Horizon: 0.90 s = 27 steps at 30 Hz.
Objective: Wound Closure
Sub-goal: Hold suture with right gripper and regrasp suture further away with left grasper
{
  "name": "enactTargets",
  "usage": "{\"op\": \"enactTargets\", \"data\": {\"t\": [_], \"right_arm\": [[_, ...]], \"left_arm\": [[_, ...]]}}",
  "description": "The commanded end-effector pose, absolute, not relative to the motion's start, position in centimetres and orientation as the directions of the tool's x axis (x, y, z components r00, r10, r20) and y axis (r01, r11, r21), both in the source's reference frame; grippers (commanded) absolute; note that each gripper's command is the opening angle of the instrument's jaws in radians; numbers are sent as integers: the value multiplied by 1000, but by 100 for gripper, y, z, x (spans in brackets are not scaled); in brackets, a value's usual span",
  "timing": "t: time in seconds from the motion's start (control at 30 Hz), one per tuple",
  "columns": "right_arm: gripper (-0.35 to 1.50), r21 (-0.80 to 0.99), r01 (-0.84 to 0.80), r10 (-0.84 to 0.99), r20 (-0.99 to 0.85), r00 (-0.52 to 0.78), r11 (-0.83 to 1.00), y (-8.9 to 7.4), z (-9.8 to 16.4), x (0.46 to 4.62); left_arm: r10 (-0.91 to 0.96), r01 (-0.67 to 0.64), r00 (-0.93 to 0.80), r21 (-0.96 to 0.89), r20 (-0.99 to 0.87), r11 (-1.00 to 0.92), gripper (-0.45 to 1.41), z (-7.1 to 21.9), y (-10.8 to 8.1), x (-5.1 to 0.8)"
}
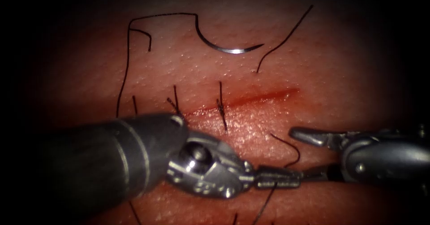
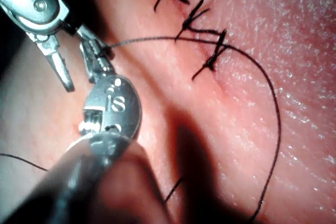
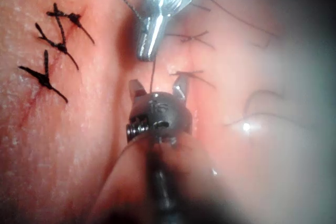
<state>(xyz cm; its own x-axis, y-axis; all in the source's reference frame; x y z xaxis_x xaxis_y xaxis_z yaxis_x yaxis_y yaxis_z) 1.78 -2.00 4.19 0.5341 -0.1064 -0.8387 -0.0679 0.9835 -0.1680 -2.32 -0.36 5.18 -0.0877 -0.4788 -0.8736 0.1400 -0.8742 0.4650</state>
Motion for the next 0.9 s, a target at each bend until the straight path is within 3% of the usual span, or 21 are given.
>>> {"op": "enactTargets", "data": {"t": [0.03, 0.13, 0.2, 0.23, 0.27, 0.33, 0.37, 0.43, 0.7, 0.9], "right_arm": [[126, -170, -67, -109, -839, 533, 983, -198, 425, 188], [108, -169, -64, -109, -837, 536, 984, -196, 429, 189], [79, -168, -63, -109, -838, 534, 984, -194, 432, 188], [0, -164, -54, -112, -846, 522, 985, -192, 434, 186], [-35, -160, -36, -119, -849, 516, 986, -191, 435, 184], [-35, -148, -30, -112, -849, 516, 989, -189, 434, 179], [-35, -146, -31, -110, -852, 512, 989, -184, 434, 173], [-35, -141, -37, -103, -857, 505, 989, -179, 433, 168], [-35, -106, -109, -48, -895, 444, 988, -152, 446, 149], [-35, -85, -150, -14, -905, 425, 985, -134, 462, 145]], "left_arm": [[-480, 140, -87, 467, -873, -873, -45, 523, -32, -236], [-480, 141, -86, 467, -873, -873, -45, 522, -33, -235], [-480, 141, -86, 467, -873, -873, -45, 521, -34, -235], [-481, 138, -86, 467, -873, -873, -45, 520, -35, -235], [-480, 138, -86, 467, -873, -873, -45, 519, -35, -235], [-485, 139, -85, 472, -870, -871, -45, 519, -35, -235], [-416, 129, -95, 403, -904, -906, 41, 518, -34, -235], [-387, 127, -83, 375, -918, -918, 76, 516, -33, -236], [-377, 133, -29, 370, -926, -919, 89, 509, -33, -227], [-410, 154, -7, 404, -912, -902, 84, 510, -42, -224]]}}
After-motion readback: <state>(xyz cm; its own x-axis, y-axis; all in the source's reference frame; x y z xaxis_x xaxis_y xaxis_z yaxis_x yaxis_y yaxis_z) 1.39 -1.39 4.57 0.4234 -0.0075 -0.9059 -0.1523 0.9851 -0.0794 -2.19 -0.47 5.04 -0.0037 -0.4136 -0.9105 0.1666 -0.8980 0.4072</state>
